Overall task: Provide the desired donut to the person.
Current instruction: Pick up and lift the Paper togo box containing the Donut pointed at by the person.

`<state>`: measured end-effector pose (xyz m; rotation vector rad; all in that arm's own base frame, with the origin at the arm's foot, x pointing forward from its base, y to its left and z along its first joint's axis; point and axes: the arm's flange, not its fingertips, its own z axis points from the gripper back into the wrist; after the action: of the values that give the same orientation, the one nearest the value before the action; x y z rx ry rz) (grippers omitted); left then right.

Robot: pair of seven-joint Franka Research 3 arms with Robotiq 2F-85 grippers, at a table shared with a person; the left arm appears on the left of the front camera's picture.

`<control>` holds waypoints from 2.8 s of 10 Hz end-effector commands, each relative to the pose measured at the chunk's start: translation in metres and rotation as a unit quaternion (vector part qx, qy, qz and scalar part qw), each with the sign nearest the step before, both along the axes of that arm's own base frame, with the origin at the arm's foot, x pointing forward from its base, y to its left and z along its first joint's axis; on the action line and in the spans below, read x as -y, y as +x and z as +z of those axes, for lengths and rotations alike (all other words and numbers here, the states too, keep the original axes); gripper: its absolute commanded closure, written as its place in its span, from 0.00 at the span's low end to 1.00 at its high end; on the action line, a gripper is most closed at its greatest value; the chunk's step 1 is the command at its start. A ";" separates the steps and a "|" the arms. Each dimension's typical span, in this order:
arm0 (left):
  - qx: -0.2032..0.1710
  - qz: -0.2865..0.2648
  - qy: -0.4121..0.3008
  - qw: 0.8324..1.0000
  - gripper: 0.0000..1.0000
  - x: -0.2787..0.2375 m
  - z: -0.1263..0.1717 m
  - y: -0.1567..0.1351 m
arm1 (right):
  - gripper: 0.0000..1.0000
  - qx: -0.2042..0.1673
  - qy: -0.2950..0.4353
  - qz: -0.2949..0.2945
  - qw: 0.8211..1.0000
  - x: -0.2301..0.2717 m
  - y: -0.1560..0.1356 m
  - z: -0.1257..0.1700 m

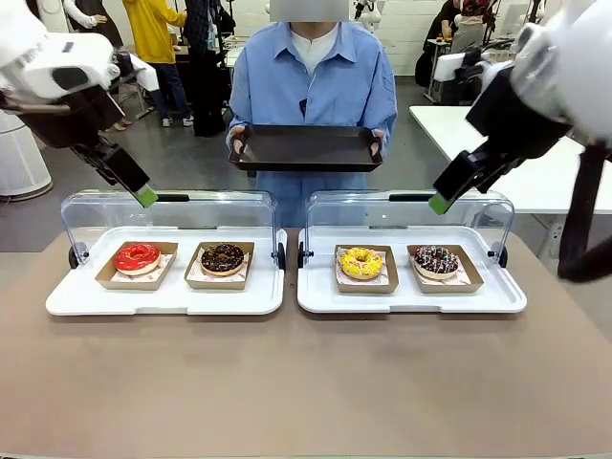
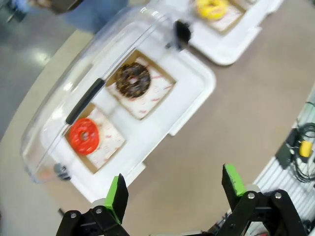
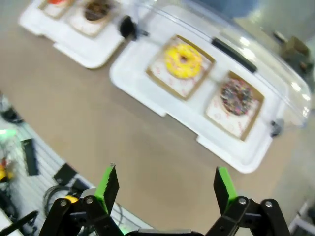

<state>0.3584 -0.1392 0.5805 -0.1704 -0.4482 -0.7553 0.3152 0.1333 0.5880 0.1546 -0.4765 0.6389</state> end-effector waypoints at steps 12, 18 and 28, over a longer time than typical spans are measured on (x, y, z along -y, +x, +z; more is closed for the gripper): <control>0.117 -0.390 -0.347 0.845 0.00 -0.246 -0.010 0.056 | 0.00 0.033 0.385 0.311 0.868 0.274 0.030 -0.017; 0.134 -0.325 -0.361 0.864 0.00 -0.282 -0.026 0.044 | 0.00 0.084 0.379 0.232 0.892 0.281 0.025 -0.020; 0.127 -0.321 -0.348 0.872 0.00 -0.292 -0.029 0.044 | 0.00 0.081 0.367 0.227 0.898 0.288 0.028 -0.021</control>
<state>0.4041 0.1514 0.5513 -0.9372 -0.9288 -1.2508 0.3434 -0.1534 0.5676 0.9498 -0.8436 0.9087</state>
